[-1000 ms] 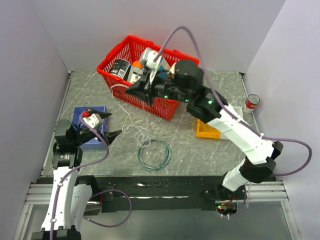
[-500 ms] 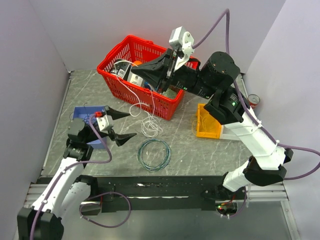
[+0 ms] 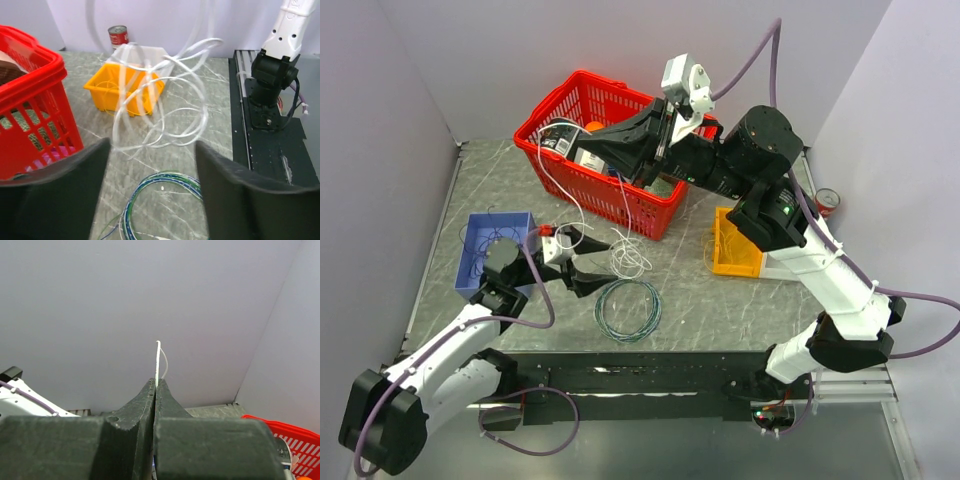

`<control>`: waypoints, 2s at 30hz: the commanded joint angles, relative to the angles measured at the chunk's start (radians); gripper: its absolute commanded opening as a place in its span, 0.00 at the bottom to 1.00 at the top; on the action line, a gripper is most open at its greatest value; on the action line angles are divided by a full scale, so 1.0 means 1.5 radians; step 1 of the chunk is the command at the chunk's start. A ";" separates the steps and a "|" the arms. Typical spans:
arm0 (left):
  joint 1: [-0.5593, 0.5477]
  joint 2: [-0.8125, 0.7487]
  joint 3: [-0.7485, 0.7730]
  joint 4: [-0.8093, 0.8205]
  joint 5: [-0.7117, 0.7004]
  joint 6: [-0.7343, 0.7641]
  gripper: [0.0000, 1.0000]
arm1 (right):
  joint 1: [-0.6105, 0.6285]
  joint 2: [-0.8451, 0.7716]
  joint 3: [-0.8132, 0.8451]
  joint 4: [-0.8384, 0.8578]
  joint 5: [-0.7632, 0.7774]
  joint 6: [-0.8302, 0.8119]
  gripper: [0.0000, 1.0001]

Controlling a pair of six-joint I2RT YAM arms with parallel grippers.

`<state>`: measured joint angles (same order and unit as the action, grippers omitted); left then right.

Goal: Untangle the cables

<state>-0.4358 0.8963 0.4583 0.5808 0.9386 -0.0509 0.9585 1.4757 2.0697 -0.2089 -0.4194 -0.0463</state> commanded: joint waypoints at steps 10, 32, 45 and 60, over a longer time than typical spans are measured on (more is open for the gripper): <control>-0.034 0.006 -0.005 0.030 -0.095 -0.010 0.01 | -0.001 -0.037 -0.016 -0.003 0.064 -0.029 0.00; 0.007 -0.087 -0.088 -0.324 -0.228 0.275 0.01 | -0.277 -0.062 0.072 -0.117 0.228 -0.040 0.00; 0.070 -0.145 -0.095 -0.392 -0.266 0.283 0.01 | -0.459 -0.034 0.198 -0.197 0.398 -0.120 0.00; 0.118 -0.240 -0.155 -0.186 -0.287 0.093 0.01 | -0.654 -0.205 -0.275 -0.125 0.416 -0.048 0.00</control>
<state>-0.2657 0.5690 0.2550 0.2115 0.4988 0.1734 0.0509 1.2373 1.8263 -0.4603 0.1768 -0.1764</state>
